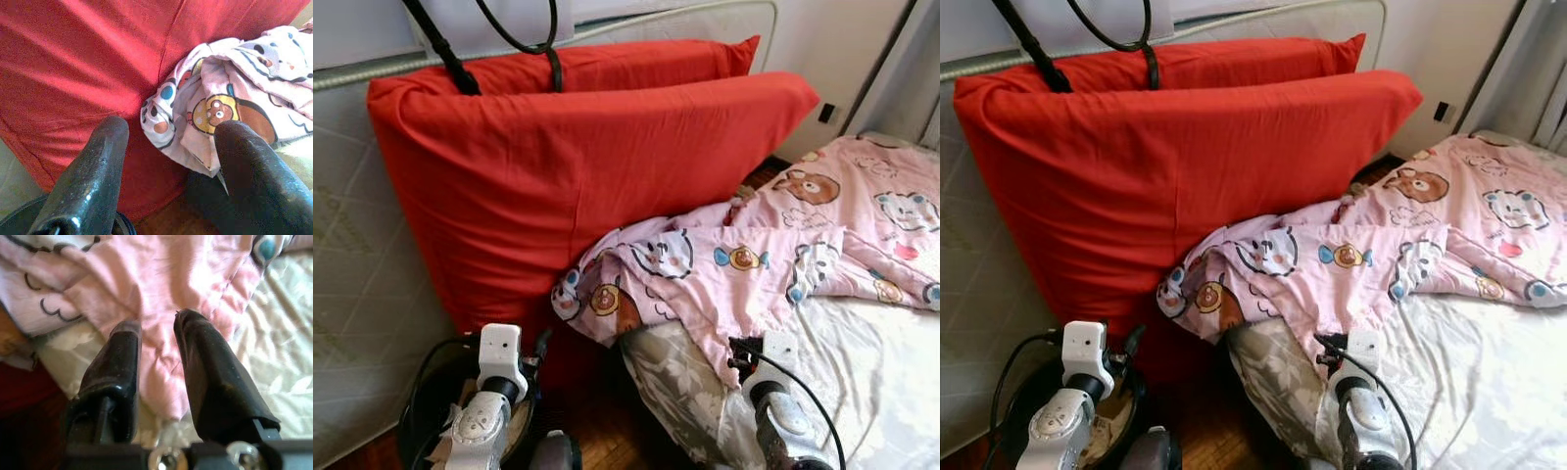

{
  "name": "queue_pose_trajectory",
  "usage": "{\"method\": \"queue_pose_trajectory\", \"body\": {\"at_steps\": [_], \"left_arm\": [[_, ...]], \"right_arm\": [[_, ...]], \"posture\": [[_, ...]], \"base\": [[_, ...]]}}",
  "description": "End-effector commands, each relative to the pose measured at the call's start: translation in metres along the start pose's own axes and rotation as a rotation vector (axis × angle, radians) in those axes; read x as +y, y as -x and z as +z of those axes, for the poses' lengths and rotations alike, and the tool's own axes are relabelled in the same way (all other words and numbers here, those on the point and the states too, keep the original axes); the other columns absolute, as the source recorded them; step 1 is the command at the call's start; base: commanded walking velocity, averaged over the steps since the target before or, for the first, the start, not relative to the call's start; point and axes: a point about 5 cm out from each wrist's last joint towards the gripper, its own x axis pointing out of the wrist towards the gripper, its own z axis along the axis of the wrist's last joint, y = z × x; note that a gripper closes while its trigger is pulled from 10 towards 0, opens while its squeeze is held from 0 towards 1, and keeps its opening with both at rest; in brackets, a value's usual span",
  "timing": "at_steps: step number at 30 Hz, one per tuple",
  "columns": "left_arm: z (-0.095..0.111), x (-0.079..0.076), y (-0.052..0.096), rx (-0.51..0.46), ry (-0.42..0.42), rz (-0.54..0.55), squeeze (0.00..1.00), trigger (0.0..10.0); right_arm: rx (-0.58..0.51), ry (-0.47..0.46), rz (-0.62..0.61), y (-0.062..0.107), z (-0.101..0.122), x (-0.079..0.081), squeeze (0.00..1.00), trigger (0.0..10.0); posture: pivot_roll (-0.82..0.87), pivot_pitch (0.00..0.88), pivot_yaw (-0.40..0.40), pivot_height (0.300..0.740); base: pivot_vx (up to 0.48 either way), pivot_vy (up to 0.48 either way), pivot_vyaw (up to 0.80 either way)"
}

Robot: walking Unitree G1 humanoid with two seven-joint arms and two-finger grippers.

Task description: Clean up the room

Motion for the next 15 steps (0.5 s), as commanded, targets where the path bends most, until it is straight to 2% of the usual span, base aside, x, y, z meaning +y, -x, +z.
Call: {"method": "queue_pose_trajectory", "body": {"at_steps": [1,6,12,15], "left_arm": [[-0.002,-0.003,0.004,0.01,0.017,0.006,0.0,10.0],[-0.002,-0.005,0.009,0.008,0.018,0.005,0.0,10.0],[0.003,-0.001,0.021,-0.007,0.012,0.01,0.0,10.0],[0.006,-0.003,0.025,-0.013,0.013,0.012,0.0,10.0]], "right_arm": [[-0.015,0.008,0.009,-0.003,0.006,0.001,0.0,10.0],[-0.013,0.021,0.029,-0.005,0.01,0.002,0.0,10.0],[0.016,0.027,0.045,-0.006,0.008,0.007,0.0,10.0],[0.02,0.019,0.05,-0.006,0.008,0.009,0.0,10.0]], "posture": [[0.02,0.12,-0.059,0.625],[0.05,0.167,-0.068,0.625],[0.07,0.219,-0.079,0.625],[0.08,0.225,-0.083,0.606]], "base": [[0.0,0.0,0.0],[0.0,0.0,0.0],[0.0,0.0,0.0],[0.0,0.0,0.0]]}}
